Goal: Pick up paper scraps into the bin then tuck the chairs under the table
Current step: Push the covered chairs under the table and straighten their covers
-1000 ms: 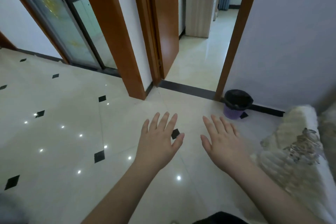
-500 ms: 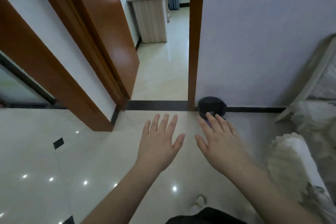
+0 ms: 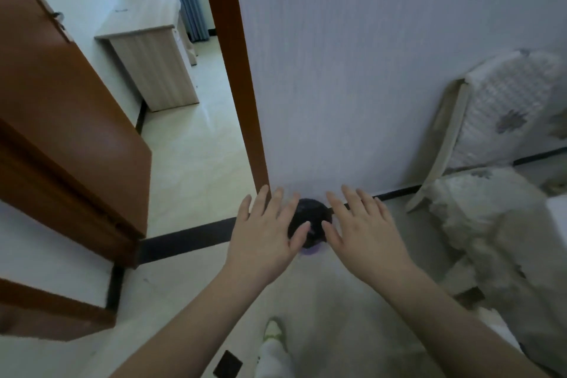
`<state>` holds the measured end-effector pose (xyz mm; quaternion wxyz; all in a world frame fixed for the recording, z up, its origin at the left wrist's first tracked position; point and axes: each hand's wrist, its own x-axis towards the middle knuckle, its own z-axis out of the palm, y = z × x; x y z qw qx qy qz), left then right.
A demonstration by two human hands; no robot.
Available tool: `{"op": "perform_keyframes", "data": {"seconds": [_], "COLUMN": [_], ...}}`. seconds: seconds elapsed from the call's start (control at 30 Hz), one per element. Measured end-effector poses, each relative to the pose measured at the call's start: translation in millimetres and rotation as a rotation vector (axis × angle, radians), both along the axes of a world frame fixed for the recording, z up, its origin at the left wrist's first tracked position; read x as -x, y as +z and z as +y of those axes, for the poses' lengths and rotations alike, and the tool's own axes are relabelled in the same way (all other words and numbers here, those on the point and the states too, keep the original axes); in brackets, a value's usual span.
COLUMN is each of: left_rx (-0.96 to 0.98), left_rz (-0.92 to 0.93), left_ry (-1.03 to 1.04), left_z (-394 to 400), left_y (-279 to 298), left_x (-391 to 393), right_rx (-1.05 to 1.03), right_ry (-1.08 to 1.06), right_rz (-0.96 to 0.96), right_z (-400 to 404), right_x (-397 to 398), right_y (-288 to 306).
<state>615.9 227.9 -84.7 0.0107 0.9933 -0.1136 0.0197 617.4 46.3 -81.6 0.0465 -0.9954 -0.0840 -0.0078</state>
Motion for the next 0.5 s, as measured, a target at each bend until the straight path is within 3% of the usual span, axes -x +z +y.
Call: {"op": "perform_keyframes", "data": {"seconds": [0.3,0.5], "left_rx": [0.058,0.069], "left_rz": [0.052,0.024], "left_ry": [-0.251,-0.47], "left_z": [-8.6,-73.3], "left_y": [4.1,10.0], "left_x": [-165.8,-250.6], "right_rx": [0.035,-0.011], "right_ry": [-0.345,-0.615], "right_rz": [-0.041,-0.072], "right_z": [-22.4,-97.2], "right_x": [-112.9,-149.2], "right_y": [14.7,22.5]}}
